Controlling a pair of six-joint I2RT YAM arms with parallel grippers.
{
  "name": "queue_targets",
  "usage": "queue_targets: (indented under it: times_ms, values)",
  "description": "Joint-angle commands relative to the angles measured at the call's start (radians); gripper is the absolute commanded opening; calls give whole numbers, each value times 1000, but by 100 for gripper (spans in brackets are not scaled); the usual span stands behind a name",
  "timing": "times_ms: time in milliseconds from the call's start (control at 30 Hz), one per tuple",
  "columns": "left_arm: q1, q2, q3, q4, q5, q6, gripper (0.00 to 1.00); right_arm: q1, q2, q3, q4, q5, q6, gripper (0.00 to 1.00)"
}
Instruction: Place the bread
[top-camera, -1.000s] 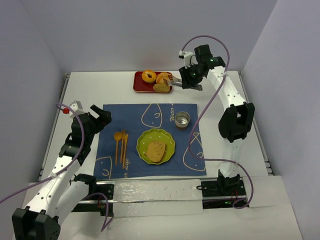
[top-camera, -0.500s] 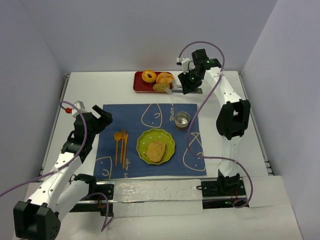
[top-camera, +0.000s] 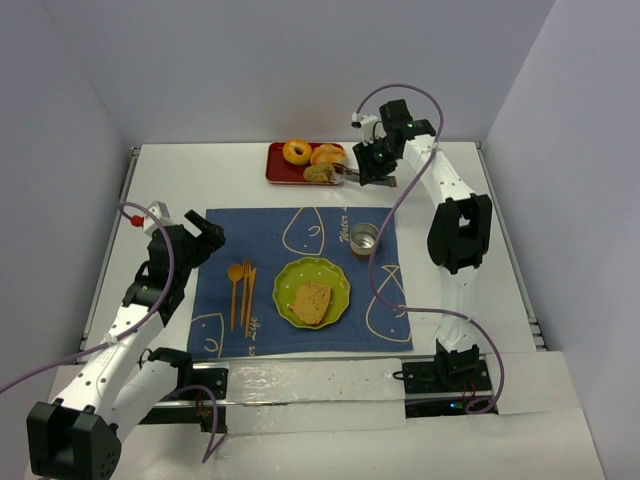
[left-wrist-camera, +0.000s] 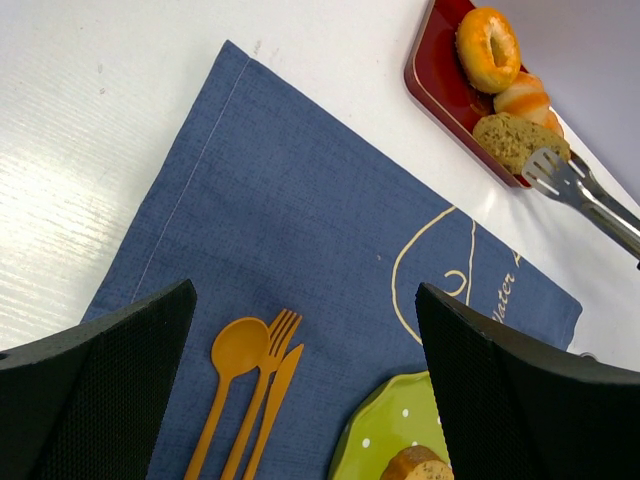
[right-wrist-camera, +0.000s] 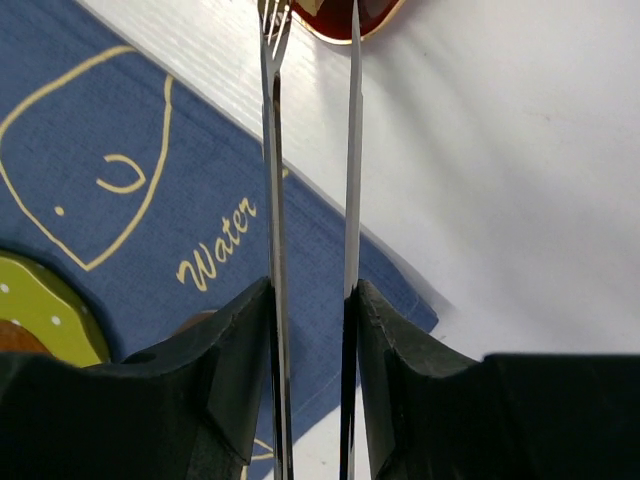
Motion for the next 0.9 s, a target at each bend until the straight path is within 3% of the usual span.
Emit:
queue_targets:
  times_ms: [0,167,300,700,800,867]
  values:
    - [2,4,24,27,-12,-6,99,0,-47,-3,103,-38,35,39]
    - [2,2,24,25,-13,-6,99,0,-43,7,117,-31,61,11]
    - [2,-4,21,25,-12,-6,99,0,-78,-8,129,-44,89,4]
    - [2,-32,18,24,15,-8,99,6,-454,-234,215,-127,268,1]
    - [2,-39,12,31,24,-8,99,15,-539,-326,219,-107,325,1]
    - [2,-41,15,27,27,-8,99,33,-678,-442,250,-88,410,1]
